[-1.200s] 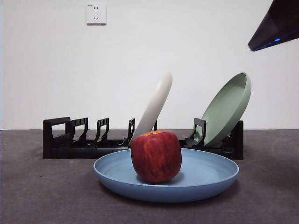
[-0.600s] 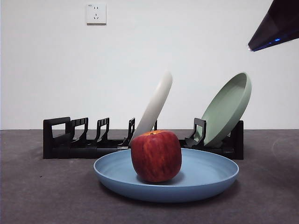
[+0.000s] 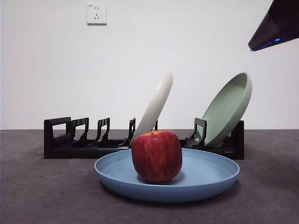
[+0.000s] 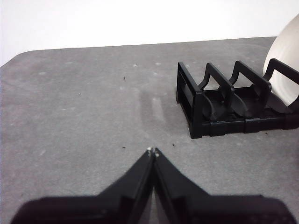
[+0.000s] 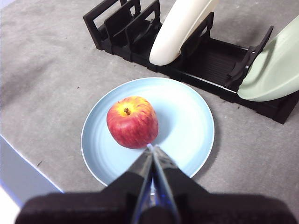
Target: Take the blue plate from the plate rack,put the plate on the table,take the apple from the table,put the apple in the plate
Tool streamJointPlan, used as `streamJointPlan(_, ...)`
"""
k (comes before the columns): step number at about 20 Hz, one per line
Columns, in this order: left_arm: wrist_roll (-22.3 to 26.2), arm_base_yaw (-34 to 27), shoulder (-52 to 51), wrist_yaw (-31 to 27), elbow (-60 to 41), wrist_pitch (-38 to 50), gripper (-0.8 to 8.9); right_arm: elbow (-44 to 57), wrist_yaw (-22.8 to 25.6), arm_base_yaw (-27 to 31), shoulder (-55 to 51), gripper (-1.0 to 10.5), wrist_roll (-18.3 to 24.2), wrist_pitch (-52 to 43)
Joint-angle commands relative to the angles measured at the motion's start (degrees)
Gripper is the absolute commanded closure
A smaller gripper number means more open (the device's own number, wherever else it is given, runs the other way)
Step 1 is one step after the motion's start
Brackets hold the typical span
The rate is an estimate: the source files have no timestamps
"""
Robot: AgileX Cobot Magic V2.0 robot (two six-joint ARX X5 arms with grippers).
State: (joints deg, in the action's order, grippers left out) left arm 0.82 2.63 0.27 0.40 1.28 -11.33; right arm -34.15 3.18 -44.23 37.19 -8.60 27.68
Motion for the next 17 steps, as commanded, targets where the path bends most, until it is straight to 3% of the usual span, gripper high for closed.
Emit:
streamJointPlan(1, -0.4, -0.1, -0.1, -0.1, -0.8, 0.2, 8.15, 0.5, 0.9, 0.1, -0.8, 9.5, 2.1, -0.1)
streamJointPlan(3, -0.4, -0.1, -0.1, -0.1, -0.8, 0.2, 8.15, 0.6, 4.7, 3.6, -3.1, 9.5, 11.3, 0.8)
streamJointPlan(5, -0.4, -0.1, -0.1, -0.2, -0.8, 0.2, 8.15, 0.8, 2.9, 9.9, -4.8, 9.5, 15.4, 1.0)
streamJointPlan(10, -0.4, -0.1, -0.1, -0.2, -0.8, 0.2, 8.15, 7.5, -6.6, 30.7, -13.5, 9.5, 15.7, -4.6)
streamJointPlan(12, -0.4, -0.1, -0.1, -0.2, -0.8, 0.2, 8.15, 12.7, -10.6, 35.1, -18.6, 9.5, 15.5, -9.6)
streamJointPlan(15, -0.4, -0.1, -0.1, -0.2, -0.8, 0.2, 8.15, 21.2, -12.2, 38.5, -26.2, 9.5, 15.2, -16.5)
streamJointPlan(17, -0.4, -0.1, -0.1, -0.2, -0.8, 0.2, 8.15, 25.5, -12.0, 40.0, -30.6, 9.5, 12.6, -17.4)
